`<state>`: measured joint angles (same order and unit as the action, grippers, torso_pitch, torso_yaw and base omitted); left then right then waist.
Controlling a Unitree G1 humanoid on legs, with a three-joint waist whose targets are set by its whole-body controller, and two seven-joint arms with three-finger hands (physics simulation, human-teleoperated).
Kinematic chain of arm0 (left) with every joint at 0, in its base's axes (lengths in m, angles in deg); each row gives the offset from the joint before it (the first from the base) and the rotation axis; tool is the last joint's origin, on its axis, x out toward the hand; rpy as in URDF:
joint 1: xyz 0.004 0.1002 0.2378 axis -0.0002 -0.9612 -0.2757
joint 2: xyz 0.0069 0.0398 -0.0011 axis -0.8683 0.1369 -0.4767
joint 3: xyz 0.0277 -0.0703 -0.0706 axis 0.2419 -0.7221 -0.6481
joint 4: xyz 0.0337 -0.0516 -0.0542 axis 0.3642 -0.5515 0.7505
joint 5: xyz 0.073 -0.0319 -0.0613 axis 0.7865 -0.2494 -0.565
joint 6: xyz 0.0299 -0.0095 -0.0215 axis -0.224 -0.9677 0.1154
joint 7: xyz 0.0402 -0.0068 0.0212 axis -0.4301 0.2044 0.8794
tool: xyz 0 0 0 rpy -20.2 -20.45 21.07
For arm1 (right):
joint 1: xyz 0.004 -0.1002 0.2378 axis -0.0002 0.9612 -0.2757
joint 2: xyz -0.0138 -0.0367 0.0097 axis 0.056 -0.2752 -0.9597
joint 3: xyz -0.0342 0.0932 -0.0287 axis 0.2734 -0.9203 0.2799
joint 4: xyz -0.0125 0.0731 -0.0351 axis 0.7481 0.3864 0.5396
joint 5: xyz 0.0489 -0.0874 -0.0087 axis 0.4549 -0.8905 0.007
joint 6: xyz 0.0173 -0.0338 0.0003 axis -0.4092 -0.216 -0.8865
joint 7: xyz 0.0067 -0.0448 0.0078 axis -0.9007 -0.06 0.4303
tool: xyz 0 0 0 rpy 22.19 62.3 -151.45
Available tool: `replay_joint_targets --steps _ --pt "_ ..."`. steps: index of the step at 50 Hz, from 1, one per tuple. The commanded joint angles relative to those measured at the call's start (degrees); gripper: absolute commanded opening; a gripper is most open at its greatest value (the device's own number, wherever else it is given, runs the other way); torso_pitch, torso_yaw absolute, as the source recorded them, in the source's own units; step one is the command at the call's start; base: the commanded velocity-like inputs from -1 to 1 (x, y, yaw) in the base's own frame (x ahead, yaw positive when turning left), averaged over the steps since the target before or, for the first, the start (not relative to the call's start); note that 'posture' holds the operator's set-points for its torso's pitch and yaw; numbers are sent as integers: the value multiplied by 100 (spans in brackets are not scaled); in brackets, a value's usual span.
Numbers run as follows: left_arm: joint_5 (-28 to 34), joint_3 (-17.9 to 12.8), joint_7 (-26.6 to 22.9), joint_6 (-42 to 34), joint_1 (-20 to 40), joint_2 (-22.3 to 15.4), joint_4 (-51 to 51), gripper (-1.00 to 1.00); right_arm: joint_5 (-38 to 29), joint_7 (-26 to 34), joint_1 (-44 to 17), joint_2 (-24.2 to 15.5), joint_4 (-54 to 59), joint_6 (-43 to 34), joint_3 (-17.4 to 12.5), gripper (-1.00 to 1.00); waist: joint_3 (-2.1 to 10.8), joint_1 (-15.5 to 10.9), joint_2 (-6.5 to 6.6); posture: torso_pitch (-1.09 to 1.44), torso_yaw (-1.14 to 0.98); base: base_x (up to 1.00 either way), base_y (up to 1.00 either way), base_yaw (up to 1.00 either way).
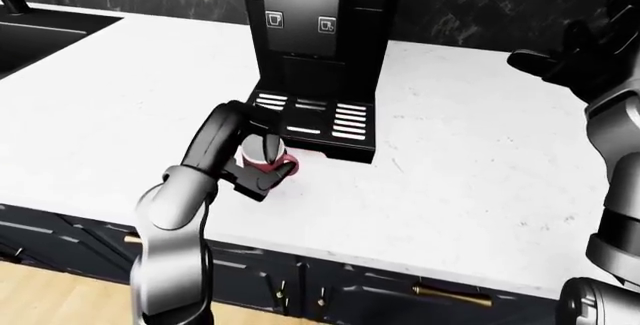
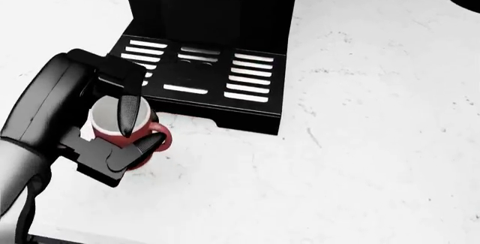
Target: Pick the mug from under the coffee machine dispenser and place it on the counter.
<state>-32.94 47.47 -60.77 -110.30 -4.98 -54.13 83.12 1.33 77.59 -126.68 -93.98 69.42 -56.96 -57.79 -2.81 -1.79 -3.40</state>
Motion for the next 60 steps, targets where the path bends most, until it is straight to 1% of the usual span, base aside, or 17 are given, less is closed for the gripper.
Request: replay_joint_targets --steps 1,6,11,17,29,33,34,37,38,39,43,50,55,57,59,60 --pt "52 -71 -30 204 169 -25 184 -100 -2 5 -172 -119 -175 164 -87 100 141 -2 -15 0 0 0 0 0" --pt "25 -138 -5 320 62 38 114 -100 -5 4 -159 -112 -182 169 -84 100 144 -4 -11 0 0 0 0 0" --pt "-85 -165 88 524 -226 104 81 -100 -13 8 -154 -104 -185 170 -82 100 151 -2 -8 0 0 0 0 0" --pt "-182 -192 167 670 -411 125 58 -100 -15 10 -151 -103 -194 161 -84 100 152 -3 -10 0 0 0 0 0" --pt "-287 -223 233 817 -559 136 26 -100 -25 20 -145 -98 -200 156 -83 100 153 -5 -4 0 0 0 0 0" --pt "-316 -213 220 745 -536 130 65 -100 -29 22 -152 -98 -201 151 -79 100 156 -4 1 0 0 0 0 0" --pt "-317 -208 210 719 -532 125 83 -78 -25 19 -157 -102 -205 142 -82 100 156 -3 2 0 0 0 0 0" --pt "-327 -197 176 669 -539 111 112 -56 -25 17 -163 -105 -203 138 -83 100 155 -4 3 0 0 0 0 0" --pt "-324 -197 168 649 -520 103 119 -62 -23 16 -167 -107 -204 135 -82 100 154 -3 4 0 0 0 0 0" --pt "-322 -196 162 643 -510 97 119 -62 -20 16 -173 -110 -205 130 -83 100 152 -3 5 0 0 0 0 0" --pt "-333 -191 126 587 -524 108 136 -51 -21 23 -177 -116 -192 140 -82 100 151 -4 6 0 0 0 0 0" --pt "-347 -207 99 551 -558 91 173 -56 -32 27 -164 -108 -199 141 -78 100 155 1 8 0 0 0 0 0" --pt "-364 -209 80 475 -559 90 225 -48 -45 35 -160 -103 -198 147 -75 100 156 4 12 0 0 0 0 0" --pt "-369 -215 66 429 -540 86 251 -40 -48 38 -160 -100 -200 146 -74 100 157 5 13 0 0 0 0 0" --pt "-371 -227 37 344 -510 68 321 -23 -51 43 -165 -103 -191 146 -76 100 157 5 15 0 0 0 0 0" --pt "-374 -227 31 325 -514 67 342 -22 -54 46 -167 -104 -186 150 -74 100 158 4 15 0 0 0 0 0"
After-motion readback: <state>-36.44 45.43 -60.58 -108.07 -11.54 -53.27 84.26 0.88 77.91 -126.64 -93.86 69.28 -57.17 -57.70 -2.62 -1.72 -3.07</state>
